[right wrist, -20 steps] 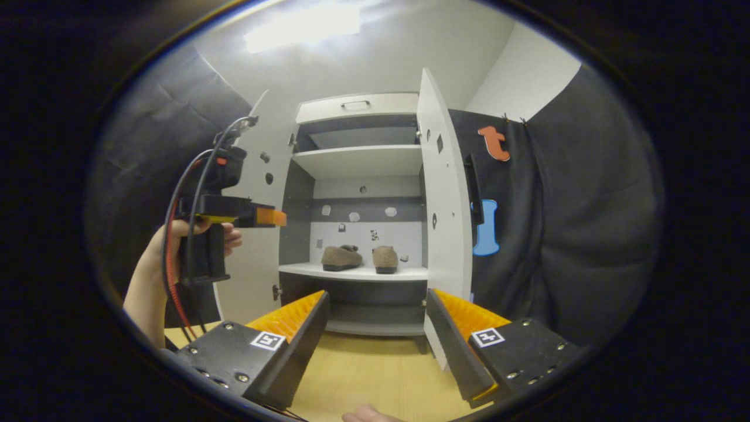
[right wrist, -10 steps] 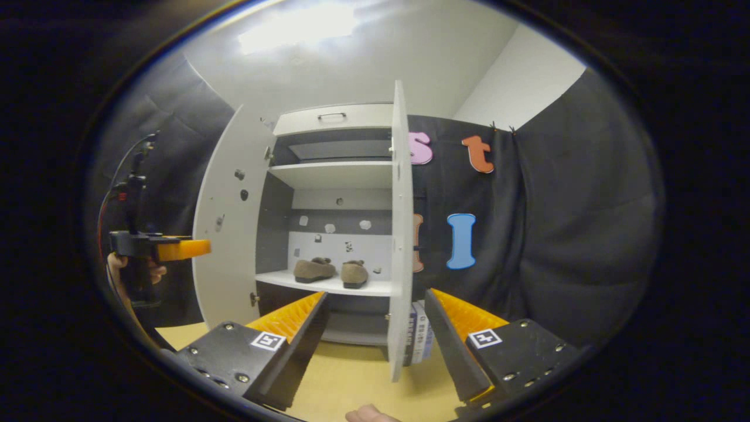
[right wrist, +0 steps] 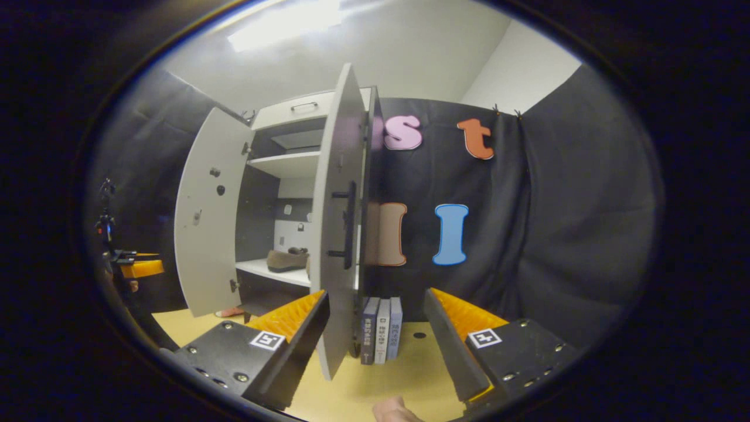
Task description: Grab one shoe with the right hand and put it into the shoe cabinet, grab the other shoe with the left hand and put it into the shoe cabinet; then close the right door with the right hand and the left door with the left hand.
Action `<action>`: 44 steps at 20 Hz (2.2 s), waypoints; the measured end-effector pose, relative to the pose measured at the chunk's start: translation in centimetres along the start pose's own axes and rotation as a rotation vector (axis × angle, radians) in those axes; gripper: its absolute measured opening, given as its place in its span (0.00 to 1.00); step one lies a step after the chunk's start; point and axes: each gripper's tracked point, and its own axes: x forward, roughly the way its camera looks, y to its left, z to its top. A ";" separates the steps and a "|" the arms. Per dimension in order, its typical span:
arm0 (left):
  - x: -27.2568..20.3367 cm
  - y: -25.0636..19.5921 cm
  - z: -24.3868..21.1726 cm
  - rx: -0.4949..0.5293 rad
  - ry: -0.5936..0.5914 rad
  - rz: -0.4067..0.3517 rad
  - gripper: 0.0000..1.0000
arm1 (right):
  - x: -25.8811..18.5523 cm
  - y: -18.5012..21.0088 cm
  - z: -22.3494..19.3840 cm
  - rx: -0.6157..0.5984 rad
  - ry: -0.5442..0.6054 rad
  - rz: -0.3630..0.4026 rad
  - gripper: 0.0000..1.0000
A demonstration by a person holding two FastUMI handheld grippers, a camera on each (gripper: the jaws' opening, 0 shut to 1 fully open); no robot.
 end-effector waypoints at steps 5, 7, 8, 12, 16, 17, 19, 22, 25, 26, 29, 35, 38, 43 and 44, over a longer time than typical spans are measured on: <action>-0.4 -0.9 0.8 -0.042 -0.028 -0.047 0.96 | 5.0 -5.8 1.2 -0.006 0.060 0.012 0.98; -0.5 -0.7 0.7 -0.045 -0.020 -0.050 0.96 | 7.4 -6.1 0.8 -0.024 0.110 0.029 0.98; -0.5 -0.5 0.7 -0.040 -0.017 -0.048 0.96 | 8.2 -6.2 0.9 -0.036 0.125 0.029 0.98; -0.3 0.4 0.2 -0.045 -0.002 -0.037 0.96 | 11.7 -3.8 2.4 -0.038 0.110 0.055 0.97; -0.5 1.0 -0.8 -0.050 0.024 -0.043 0.96 | 13.5 -0.5 2.8 -0.051 0.097 0.084 0.98; -0.5 1.3 -0.9 -0.049 0.026 -0.041 0.96 | 13.8 0.7 2.8 -0.052 0.095 0.100 0.98; -0.6 1.7 -1.1 -0.050 0.027 -0.036 0.96 | 14.3 2.0 2.7 -0.060 0.104 0.103 0.96; -1.0 2.3 -1.7 -0.047 0.043 -0.019 0.96 | 14.2 3.3 2.6 -0.038 0.118 0.104 0.89; -1.3 2.5 -1.9 -0.046 0.046 -0.008 0.96 | 14.2 5.5 3.1 -0.071 0.107 0.118 0.89; -1.3 2.5 -1.9 -0.051 0.046 -0.007 0.96 | 14.3 6.4 2.9 -0.074 0.104 0.128 0.89; -0.9 2.6 -2.1 -0.049 0.051 -0.002 0.96 | 15.1 8.7 3.0 -0.074 0.093 0.135 0.89; -1.3 3.1 -1.7 -0.031 0.038 0.008 0.96 | 16.7 12.5 2.7 0.031 0.080 0.153 0.89; -1.2 3.4 -2.1 -0.032 0.050 0.010 0.96 | 17.6 14.6 2.9 0.046 0.045 0.189 0.89; -1.6 5.5 -2.5 -0.024 0.073 0.041 0.96 | 18.0 17.3 2.6 0.042 0.029 0.231 0.94; -1.7 6.2 -2.6 -0.027 0.072 0.050 0.96 | 17.9 17.3 2.5 0.026 0.021 0.225 0.94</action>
